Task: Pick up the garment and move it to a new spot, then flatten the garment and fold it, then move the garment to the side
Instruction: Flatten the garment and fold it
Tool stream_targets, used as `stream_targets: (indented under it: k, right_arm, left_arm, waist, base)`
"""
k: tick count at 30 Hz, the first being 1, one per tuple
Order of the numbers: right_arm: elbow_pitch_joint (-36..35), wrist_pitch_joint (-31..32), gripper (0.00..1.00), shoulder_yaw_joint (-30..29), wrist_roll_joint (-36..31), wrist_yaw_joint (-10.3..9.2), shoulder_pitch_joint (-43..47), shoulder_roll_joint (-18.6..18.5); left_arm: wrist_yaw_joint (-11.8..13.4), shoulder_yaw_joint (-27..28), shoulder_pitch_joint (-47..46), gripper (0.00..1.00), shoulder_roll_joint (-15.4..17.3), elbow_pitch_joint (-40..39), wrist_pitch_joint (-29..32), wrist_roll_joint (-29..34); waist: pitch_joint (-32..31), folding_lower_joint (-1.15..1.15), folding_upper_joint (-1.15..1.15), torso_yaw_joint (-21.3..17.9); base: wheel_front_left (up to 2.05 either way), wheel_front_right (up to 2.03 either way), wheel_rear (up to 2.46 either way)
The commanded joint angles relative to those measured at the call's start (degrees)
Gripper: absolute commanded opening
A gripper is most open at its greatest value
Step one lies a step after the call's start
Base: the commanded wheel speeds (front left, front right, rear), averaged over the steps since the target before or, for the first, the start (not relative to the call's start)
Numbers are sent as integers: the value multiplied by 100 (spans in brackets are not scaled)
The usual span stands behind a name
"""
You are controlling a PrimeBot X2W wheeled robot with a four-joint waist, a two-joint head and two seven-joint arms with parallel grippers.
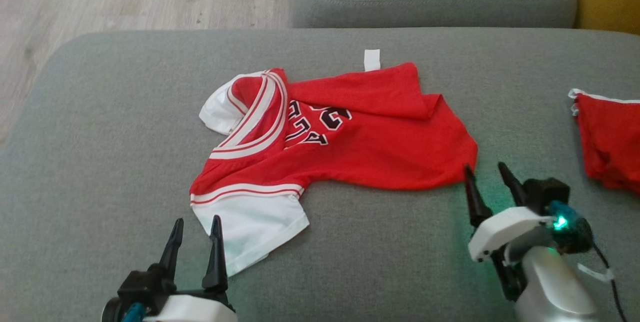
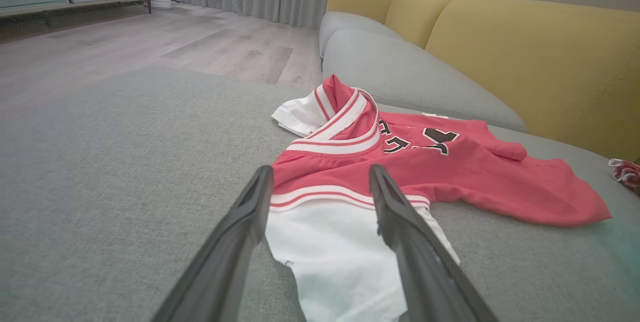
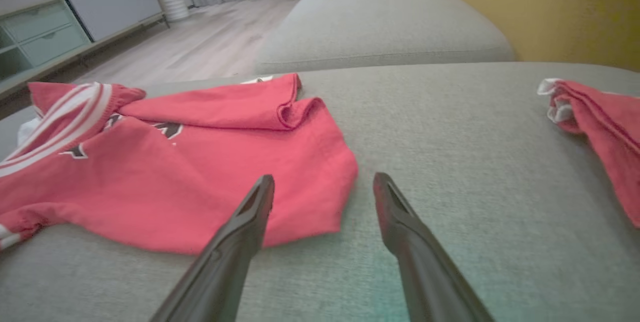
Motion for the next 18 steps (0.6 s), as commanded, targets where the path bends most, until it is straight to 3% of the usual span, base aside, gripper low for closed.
stream_targets:
  k: [1,6,12,14,15,16,18]
  right_arm:
    - [-43,68,100,-121,-122,37,-192,63]
    - [321,176,100,-440,-20,37,-450,63]
    - [704,146,100,-415,125,37,-726,63]
    - [846,121,39,-373,180,37,-818,63]
    - [915,108,30,-354,200,37,-858,63]
    - [982,97,0,-337,213,37,-894,63]
    - [1089,60,0,-310,231,37,-959,63]
  left_arm:
    - [15,157,-249,100,132,-182,4,34]
    - [30,136,-326,100,145,-210,26,53]
    - [33,146,-377,100,167,-203,25,47]
    - [40,154,-395,100,170,-192,20,45]
    - [44,159,-401,100,171,-189,17,44]
    - [47,164,-406,100,174,-188,15,43]
    - [62,169,-412,100,175,-199,11,42]
  waist:
    - [102,0,0,88]
    - [267,0,0,256]
    - [361,0,0,336]
    - [383,0,0,338]
    - [392,0,0,331]
    - [399,0,0,320]
    - [414,0,0,277]
  base:
    - [0,0,0]
    - [0,0,0]
    - [0,0,0]
    - [0,0,0]
    - [0,0,0]
    - [0,0,0]
    - [0,0,0]
